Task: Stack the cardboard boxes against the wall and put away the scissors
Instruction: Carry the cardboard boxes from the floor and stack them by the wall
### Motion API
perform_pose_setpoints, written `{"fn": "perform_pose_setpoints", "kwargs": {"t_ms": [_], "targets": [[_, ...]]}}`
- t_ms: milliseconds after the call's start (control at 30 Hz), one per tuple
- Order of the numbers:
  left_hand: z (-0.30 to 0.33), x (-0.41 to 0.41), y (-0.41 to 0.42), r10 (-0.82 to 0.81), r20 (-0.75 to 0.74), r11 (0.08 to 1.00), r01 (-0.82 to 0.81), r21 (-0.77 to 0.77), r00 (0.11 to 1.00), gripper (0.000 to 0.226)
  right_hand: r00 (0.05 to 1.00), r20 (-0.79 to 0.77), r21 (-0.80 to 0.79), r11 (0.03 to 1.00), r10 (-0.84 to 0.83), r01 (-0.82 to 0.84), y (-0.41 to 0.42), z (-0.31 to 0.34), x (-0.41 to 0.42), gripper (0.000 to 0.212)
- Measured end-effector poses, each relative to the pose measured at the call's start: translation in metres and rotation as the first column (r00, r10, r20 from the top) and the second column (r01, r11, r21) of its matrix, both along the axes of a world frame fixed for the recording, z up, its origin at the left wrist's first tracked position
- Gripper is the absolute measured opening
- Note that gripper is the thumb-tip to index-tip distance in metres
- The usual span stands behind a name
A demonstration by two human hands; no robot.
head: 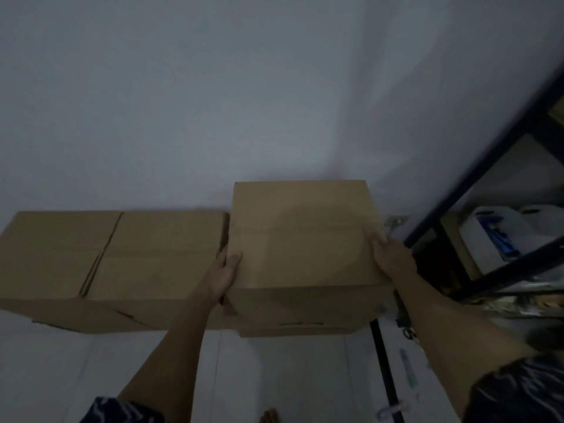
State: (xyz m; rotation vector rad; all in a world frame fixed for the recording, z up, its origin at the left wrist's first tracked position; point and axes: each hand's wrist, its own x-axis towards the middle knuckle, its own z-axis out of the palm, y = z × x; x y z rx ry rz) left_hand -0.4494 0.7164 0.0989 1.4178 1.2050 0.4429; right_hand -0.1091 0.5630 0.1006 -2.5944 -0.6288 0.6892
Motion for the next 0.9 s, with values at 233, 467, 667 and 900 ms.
{"fn": "perform_pose_setpoints", "kwargs": {"t_ms": [233, 467, 667, 900], "targets": [[-0.018, 0.05, 0.01, -0.043, -0.007, 0.993, 0.042, -0.114, 0.999, 0.047, 0.998, 0.018, -0.052, 0.997, -0.052, 0.053, -0.001, 0.003, 0.039, 0.083], [-0.031, 0.019, 0.037, 0.107, -0.095, 0.988, -0.095, 0.121, 0.99, 0.042, 0.993, -0.095, 0.088, 0.994, 0.072, -0.064, 0.033, -0.025, 0.01, 0.063], [-0.042, -0.014, 0.071, 0.047, -0.186, 0.964, 0.004, 0.264, 0.981, 0.046, 0.977, -0.202, 0.255, 0.967, 0.066, -0.012, 0.068, -0.043, -0.023, 0.052], [-0.052, -0.026, 0.08, 0.0, -0.294, 0.952, 0.09, 0.294, 0.956, 0.061, 0.989, -0.15, 0.199, 0.98, 0.011, 0.019, 0.07, -0.067, -0.038, 0.055]]}}
